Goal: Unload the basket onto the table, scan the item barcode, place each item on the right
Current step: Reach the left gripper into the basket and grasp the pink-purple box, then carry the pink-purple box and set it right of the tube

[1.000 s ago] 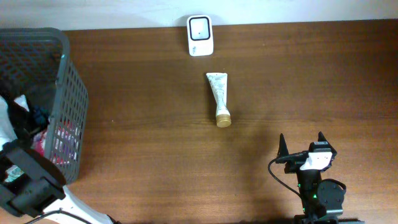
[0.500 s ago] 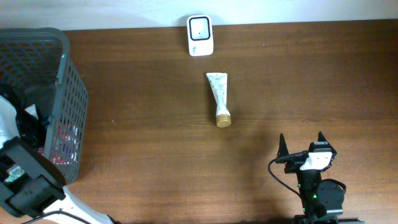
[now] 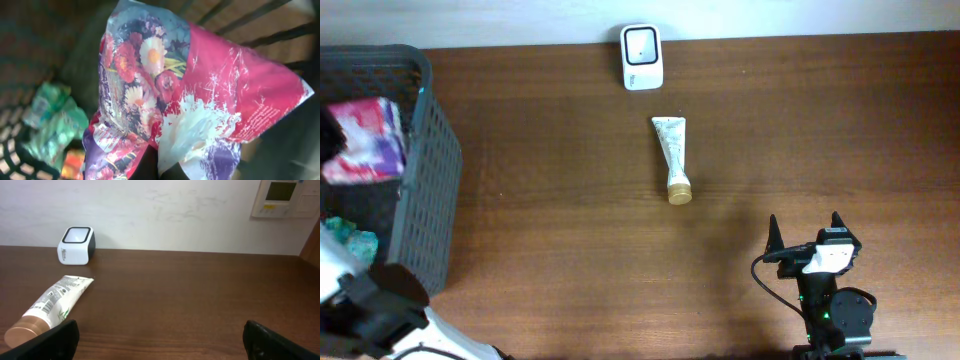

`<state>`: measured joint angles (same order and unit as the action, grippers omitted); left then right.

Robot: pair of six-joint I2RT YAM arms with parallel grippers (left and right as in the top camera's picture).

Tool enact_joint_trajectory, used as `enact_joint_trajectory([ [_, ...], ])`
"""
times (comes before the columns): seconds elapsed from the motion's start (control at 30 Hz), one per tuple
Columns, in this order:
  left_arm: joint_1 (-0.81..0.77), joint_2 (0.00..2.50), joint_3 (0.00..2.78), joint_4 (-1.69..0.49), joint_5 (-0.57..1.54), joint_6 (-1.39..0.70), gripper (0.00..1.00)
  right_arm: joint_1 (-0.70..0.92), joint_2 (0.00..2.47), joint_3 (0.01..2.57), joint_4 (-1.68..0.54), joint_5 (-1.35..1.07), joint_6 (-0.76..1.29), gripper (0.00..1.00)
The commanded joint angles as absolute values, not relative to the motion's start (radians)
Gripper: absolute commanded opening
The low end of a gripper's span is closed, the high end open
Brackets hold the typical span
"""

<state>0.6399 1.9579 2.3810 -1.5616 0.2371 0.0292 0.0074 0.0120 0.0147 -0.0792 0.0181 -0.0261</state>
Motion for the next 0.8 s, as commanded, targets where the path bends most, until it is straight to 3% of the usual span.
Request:
enact_joint_trajectory([
  [0.0,0.640,1.852,2.523,-1.557,0.318,-0.013,0.00,0.012,0.004,0.006,-0.082,0.020,-0.022,0.99],
  [0.27,0.640,1.673,2.577,-1.372,0.661,-0.079,0.00,0.012,0.004,0.006,-0.082,0.020,-0.022,0.99],
  [0.4,0.626,1.637,2.577,-1.328,0.677,-0.291,0.00,0.012,0.004,0.006,-0.082,0.020,-0.022,0.99],
  [0.57,0.462,1.644,2.573,-1.328,0.763,-0.306,0.00,0.012,0.004,0.006,-0.082,0.020,-0.022,0.99],
  [0.77,0.179,1.715,2.573,-1.324,0.672,-0.306,0.00,0.012,0.004,0.006,-0.082,0.020,-0.022,0.99],
])
